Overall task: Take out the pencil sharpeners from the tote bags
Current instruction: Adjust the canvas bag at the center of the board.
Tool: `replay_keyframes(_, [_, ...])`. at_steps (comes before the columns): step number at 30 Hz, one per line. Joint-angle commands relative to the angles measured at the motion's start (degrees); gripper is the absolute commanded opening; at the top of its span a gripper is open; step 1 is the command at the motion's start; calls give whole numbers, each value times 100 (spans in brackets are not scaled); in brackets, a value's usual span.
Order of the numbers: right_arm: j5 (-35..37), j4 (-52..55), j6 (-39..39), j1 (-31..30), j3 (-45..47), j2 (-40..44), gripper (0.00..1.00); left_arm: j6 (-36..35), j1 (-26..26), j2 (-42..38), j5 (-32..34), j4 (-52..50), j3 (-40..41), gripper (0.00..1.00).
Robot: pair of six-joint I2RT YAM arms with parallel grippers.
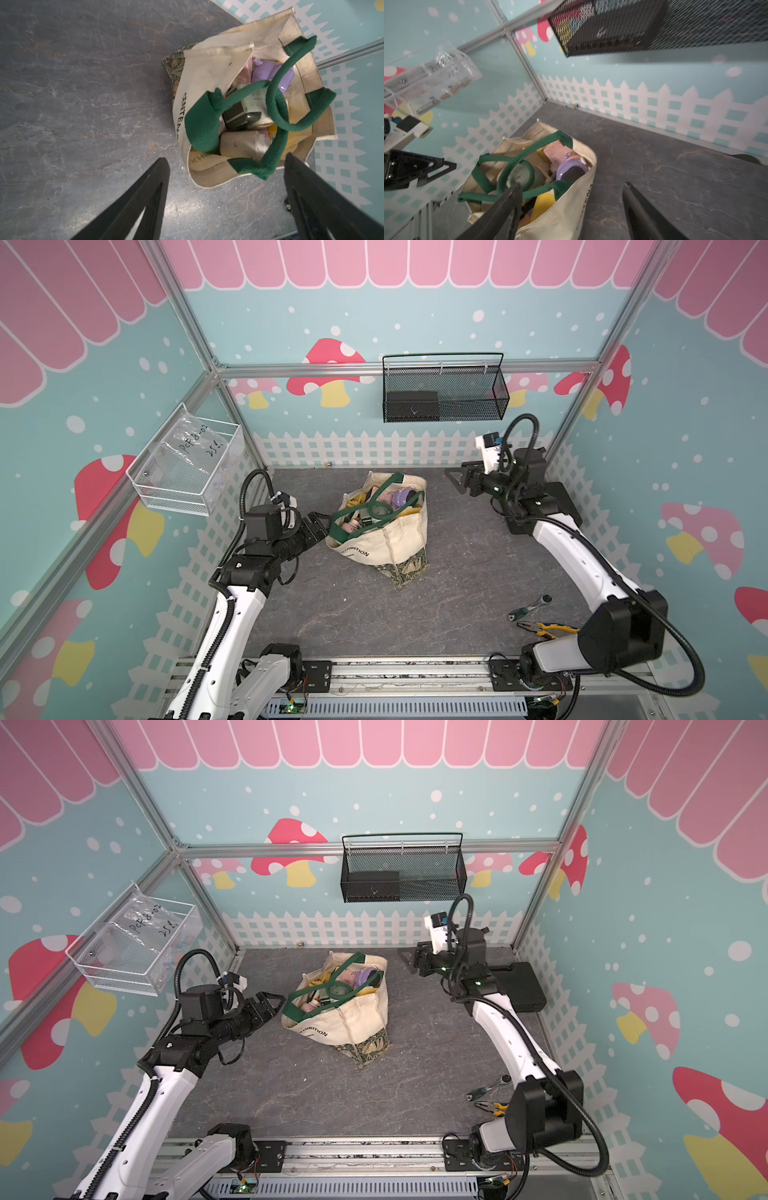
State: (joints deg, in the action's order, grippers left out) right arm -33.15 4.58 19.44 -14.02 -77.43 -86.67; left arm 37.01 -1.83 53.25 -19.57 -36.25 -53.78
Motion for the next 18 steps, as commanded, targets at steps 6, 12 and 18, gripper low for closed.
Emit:
replay_keyframes(6, [379,2354,-794,-639,-2072,-1925,75,-140,42,-280,-113,-441,142,86])
replay_keyframes(12, [1173,2570,-841,-698,-2598,-2628,75,-212,47,-340,-85,-535,144,86])
replay_keyframes(18, [1056,2847,-889,-774,-2922,-3083,65,-237,42,-344,-80,-536,227,85])
